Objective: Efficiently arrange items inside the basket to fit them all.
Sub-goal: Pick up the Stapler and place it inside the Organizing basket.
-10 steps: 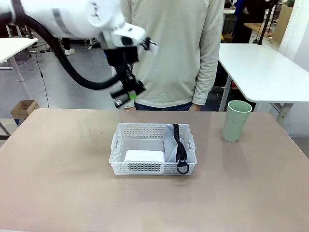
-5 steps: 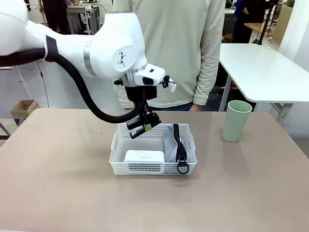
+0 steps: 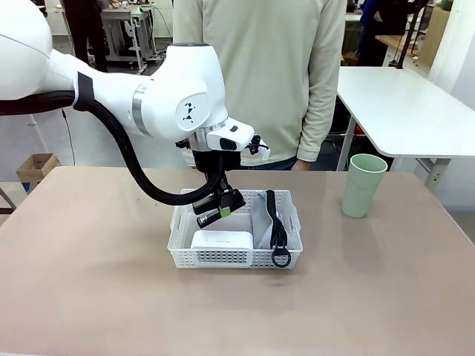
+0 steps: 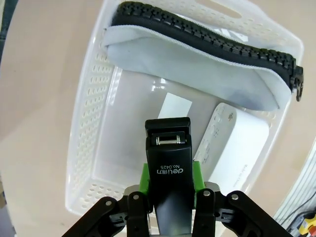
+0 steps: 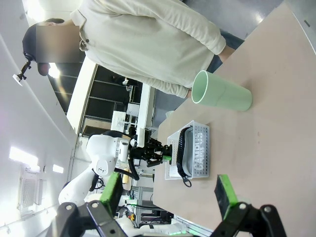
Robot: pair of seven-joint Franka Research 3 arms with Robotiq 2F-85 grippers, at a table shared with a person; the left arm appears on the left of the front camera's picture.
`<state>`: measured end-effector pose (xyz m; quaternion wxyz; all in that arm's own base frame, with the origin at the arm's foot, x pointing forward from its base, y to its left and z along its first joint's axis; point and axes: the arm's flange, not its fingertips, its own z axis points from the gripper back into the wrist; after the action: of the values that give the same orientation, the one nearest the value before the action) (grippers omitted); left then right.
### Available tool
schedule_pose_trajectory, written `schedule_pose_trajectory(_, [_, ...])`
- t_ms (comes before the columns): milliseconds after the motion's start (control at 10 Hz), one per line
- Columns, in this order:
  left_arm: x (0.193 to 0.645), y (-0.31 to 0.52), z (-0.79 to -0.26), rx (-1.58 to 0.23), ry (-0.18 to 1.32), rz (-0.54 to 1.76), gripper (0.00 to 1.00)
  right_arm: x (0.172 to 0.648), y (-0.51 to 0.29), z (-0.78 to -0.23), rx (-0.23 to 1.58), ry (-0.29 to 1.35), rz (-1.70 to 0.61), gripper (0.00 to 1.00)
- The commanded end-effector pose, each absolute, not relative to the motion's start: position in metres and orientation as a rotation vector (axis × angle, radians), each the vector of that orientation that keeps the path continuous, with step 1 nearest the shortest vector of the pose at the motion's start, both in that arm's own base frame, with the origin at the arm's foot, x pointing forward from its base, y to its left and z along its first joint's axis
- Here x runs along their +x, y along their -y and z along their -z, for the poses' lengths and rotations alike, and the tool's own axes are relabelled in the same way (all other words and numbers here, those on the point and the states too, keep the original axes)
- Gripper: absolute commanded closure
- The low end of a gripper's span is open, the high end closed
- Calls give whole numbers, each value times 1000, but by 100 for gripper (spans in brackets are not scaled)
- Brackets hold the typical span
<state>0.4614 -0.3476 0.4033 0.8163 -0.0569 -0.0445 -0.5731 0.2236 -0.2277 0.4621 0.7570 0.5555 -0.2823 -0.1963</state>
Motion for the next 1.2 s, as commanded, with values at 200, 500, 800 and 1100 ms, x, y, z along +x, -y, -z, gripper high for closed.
schedule_pose_trajectory(200, [466, 353, -396, -90, 145, 1194, 64, 225, 228, -462, 1222, 647, 407, 0])
schedule_pose_trajectory(500, [478, 372, -374, -69, 159, 1183, 64, 225, 228, -462, 1222, 647, 407, 0])
schedule_pose_trajectory(800, [489, 376, -358, -24, 97, 1185, 64, 225, 228, -462, 1222, 647, 407, 0])
schedule_pose_trajectory(1100, [494, 374, -350, -49, 56, 1200, 64, 225, 228, -462, 1222, 647, 407, 0])
